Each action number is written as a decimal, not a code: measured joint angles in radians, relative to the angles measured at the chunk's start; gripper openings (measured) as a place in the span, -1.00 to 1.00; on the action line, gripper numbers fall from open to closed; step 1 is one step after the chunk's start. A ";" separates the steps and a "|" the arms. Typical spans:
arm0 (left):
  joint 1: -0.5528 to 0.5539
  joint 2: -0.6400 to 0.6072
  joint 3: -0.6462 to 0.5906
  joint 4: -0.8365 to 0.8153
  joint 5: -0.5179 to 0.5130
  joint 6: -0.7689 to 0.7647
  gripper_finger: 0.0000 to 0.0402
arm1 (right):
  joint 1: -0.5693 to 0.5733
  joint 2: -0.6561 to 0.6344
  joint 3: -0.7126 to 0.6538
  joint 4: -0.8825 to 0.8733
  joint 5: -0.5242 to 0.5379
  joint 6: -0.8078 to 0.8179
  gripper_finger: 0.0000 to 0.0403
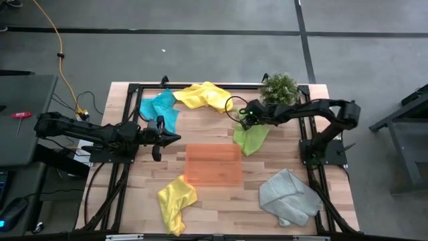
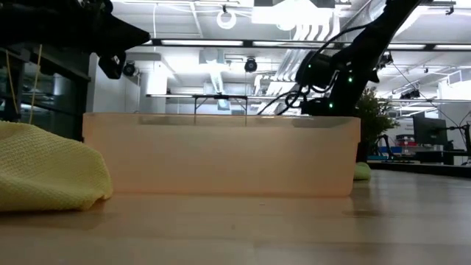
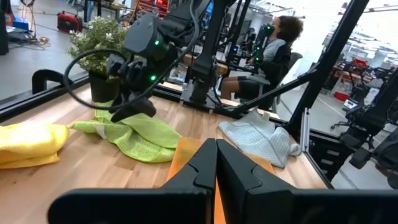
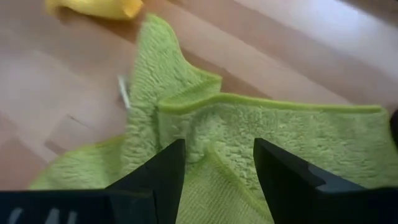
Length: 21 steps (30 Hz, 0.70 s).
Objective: Fold microfiber towels
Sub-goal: Fold the green towel
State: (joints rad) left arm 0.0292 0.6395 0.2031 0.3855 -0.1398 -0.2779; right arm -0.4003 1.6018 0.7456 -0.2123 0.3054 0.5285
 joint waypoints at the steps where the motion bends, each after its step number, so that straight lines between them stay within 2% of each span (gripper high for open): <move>1: 0.000 0.000 0.000 0.000 0.000 0.000 -1.00 | -0.001 0.011 0.000 -0.001 0.000 0.010 -0.09; 7: 0.000 0.000 0.000 0.000 0.000 0.000 -1.00 | -0.005 0.035 0.000 0.030 0.003 0.022 -0.10; 11: 0.000 0.000 0.000 0.000 0.000 0.000 -1.00 | -0.005 0.033 0.000 0.045 0.009 0.022 -0.19; 15: 0.000 0.000 0.000 0.000 -0.001 0.000 -1.00 | -0.004 0.033 0.000 0.038 0.009 0.021 -0.43; 20: 0.000 0.000 0.000 0.000 -0.001 0.000 -1.00 | -0.004 0.030 0.000 0.044 0.009 -0.009 -0.91; 21: 0.000 0.000 0.000 0.000 -0.001 0.000 -1.00 | -0.002 0.021 0.000 0.044 0.009 -0.018 -0.95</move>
State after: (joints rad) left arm 0.0292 0.6395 0.2028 0.3859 -0.1406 -0.2779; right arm -0.4022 1.6229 0.7456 -0.1680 0.3141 0.5104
